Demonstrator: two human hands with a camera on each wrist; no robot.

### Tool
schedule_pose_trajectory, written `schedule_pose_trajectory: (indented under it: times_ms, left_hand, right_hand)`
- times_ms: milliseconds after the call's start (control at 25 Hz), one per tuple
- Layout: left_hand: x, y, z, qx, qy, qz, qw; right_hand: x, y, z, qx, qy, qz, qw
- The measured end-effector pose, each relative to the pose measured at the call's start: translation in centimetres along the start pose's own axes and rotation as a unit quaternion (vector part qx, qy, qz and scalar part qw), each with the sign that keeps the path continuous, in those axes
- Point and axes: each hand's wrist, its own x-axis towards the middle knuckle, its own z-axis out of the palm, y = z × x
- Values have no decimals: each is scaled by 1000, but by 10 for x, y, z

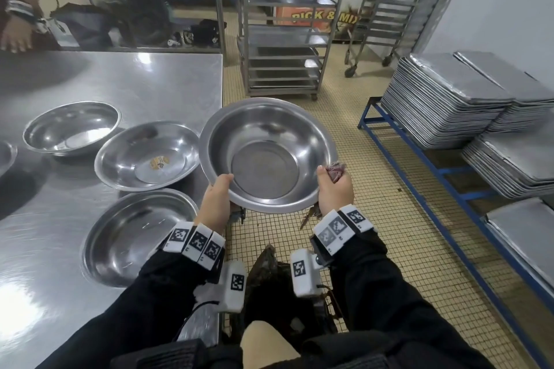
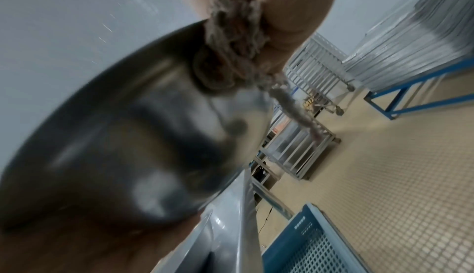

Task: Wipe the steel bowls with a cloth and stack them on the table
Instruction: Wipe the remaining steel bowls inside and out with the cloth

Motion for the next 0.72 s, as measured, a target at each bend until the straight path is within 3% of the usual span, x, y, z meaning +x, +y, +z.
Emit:
schedule_pose_trajectory:
  times_ms: [120,320,480,640,720]
  left_hand:
    - [-6,3,-3,24,-53,19,998]
    - [6,29,-31,-142,-146,96,974]
    - [-2,30,-30,-152,-86,100,979]
    - [-8,24,-14,-147,-11,75,986]
    - [-11,12,-4,-58,-21,59,996]
  right_hand:
    - [-3,-4,-4,16,9,-5,1000]
    - [8,-25,-28,-40,-89,-34,995]
    - [10,-36,-25,-100,-129,-75,984]
    - [-4,-24,-11,-40,-81,-54,994]
    - [-14,-16,-2,13,-50,-26,998]
